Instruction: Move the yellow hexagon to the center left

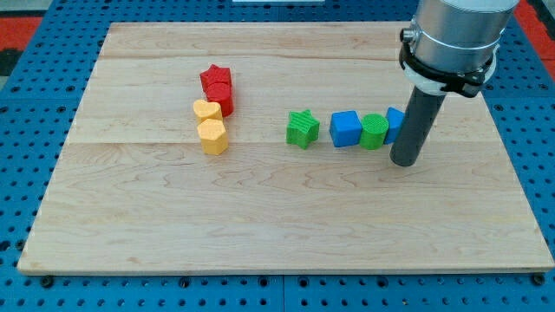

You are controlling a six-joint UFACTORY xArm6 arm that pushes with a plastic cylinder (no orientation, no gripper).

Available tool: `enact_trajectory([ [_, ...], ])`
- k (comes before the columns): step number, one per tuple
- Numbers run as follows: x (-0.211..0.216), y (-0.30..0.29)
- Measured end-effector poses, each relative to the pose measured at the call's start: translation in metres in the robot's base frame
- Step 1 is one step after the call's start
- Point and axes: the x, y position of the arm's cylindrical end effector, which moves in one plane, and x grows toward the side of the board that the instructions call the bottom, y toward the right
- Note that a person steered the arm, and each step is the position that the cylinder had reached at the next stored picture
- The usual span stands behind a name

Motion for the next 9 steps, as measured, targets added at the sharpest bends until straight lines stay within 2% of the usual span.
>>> enact_trajectory([
  [4,-0.004,0.001],
  [5,0.030,-0.018],
  [6,0.054,-0.073],
  [8,0.038,-0.199],
  [9,0.015,-0.207],
])
